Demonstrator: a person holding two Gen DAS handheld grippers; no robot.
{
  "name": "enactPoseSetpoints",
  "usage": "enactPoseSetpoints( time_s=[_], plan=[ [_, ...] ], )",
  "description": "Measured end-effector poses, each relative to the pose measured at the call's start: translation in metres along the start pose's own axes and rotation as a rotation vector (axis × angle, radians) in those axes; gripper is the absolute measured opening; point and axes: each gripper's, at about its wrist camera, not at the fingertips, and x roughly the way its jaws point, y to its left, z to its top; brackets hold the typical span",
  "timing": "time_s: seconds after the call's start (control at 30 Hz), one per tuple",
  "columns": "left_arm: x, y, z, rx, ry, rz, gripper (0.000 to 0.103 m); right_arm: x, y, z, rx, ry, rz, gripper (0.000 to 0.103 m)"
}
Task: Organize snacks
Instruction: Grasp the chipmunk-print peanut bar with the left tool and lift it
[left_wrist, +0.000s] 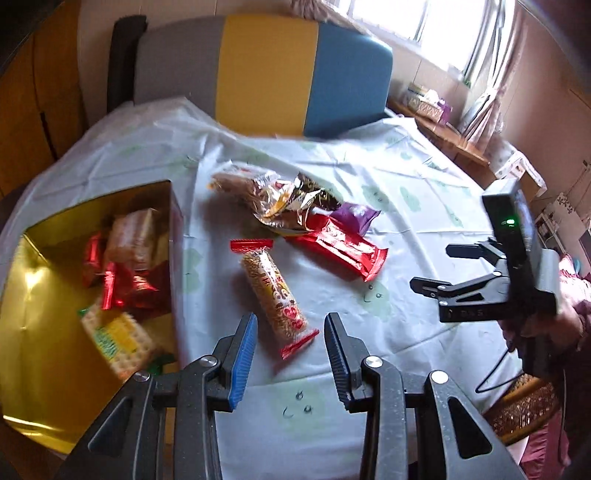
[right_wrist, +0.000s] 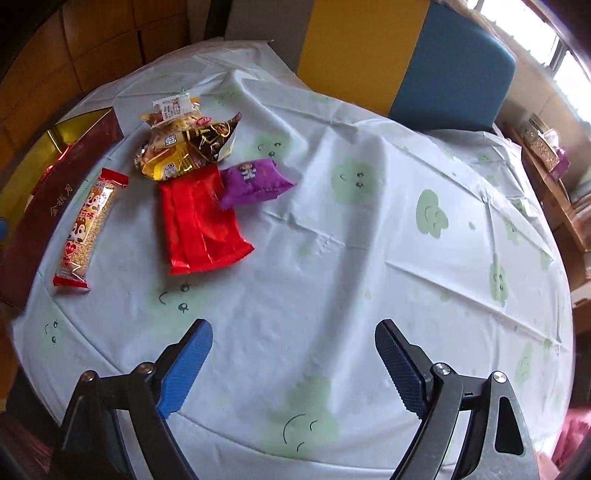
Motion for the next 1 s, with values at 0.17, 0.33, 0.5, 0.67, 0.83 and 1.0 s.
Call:
enactPoseSetpoints(
  time_s=[0.17, 0.33, 0.5, 0.67, 0.83, 1.0],
  plan=[
    [0.026, -0.002, 0.01, -0.006, 0.053, 0.015, 0.038, 0.0, -0.003, 0.005, 0.021, 0.012, -0.016, 0.09],
    [0.051, -0.008, 0.016, 0.022, 0.09, 0.075, 0.038, -0.013, -0.004, 0.01, 0.043, -0.031, 0.014, 0.091],
    [0.069, -0.008, 0.022, 0.043, 0.119, 0.133, 0.038, -0.019, -0.002, 0.013, 0.04, -0.065, 0.027, 0.091],
    [0.085, -0.006, 0.025, 0.03, 0.148, 0.158, 0.038, -0.024, -0.004, 0.015, 0.054, -0.093, 0.033, 0.091],
    [0.1, -0.013, 0.027, 0.056, 0.167, 0.163, 0.037, -0.028, -0.006, 0.016, 0.063, -0.113, 0.028, 0.091],
    [0.098, -0.022, 0.012, 0.084, 0.129, 0.158, 0.032, -0.028, -0.011, 0.016, 0.083, -0.12, 0.018, 0.09]
  ],
)
